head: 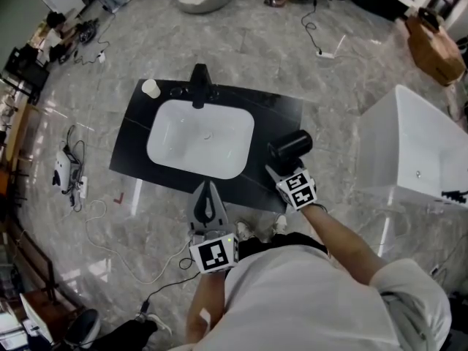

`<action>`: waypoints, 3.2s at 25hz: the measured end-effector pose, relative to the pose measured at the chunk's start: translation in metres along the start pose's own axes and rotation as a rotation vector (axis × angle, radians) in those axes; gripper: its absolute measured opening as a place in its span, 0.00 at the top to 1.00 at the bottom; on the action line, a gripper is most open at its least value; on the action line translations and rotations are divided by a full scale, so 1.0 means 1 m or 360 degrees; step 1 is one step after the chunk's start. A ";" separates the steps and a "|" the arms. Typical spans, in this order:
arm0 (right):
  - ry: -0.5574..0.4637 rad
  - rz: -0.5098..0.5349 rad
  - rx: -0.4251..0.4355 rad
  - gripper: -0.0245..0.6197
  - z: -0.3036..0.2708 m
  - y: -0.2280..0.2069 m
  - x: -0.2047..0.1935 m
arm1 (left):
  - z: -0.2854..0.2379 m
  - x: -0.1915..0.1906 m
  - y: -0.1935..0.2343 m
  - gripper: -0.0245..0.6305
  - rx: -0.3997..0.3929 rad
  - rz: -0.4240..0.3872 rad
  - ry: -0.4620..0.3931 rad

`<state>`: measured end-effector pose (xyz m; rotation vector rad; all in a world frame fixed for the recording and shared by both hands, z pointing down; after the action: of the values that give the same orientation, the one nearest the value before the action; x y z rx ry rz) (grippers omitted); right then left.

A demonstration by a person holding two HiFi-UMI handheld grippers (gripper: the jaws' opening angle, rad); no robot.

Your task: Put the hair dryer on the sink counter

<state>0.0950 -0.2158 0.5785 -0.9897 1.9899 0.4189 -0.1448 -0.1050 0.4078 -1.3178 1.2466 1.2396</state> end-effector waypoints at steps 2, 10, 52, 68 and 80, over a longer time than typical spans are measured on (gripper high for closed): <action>0.0029 -0.0020 -0.0006 0.64 -0.004 -0.003 -0.003 | 0.001 0.000 0.001 0.96 0.0003 -0.0003 0.0010; 0.0128 -0.0128 0.0003 0.64 -0.024 -0.009 -0.014 | 0.007 -0.003 0.004 0.96 0.0031 0.0001 0.0029; 0.0682 -0.0321 0.0063 0.63 -0.092 -0.032 -0.017 | 0.014 -0.011 0.022 0.96 0.0143 0.0039 0.0052; 0.0731 -0.0298 0.0049 0.62 -0.095 -0.031 -0.012 | 0.017 -0.013 0.024 0.96 0.0132 0.0052 0.0055; 0.0793 -0.0329 0.0056 0.60 -0.099 -0.032 -0.010 | 0.030 -0.016 0.028 0.96 0.0141 0.0060 0.0062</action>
<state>0.0695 -0.2911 0.6460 -1.3603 2.2858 0.0187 -0.1743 -0.0756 0.4214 -1.2647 1.3439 1.1761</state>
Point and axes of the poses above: the fingertips, and each gripper's own axes: z backward along the fingers, y to its left, x out of its top, the point moved 10 cm from there along z, backward along the fingers, and after that the axes turned 3 degrees about x, right-handed, at the moved point
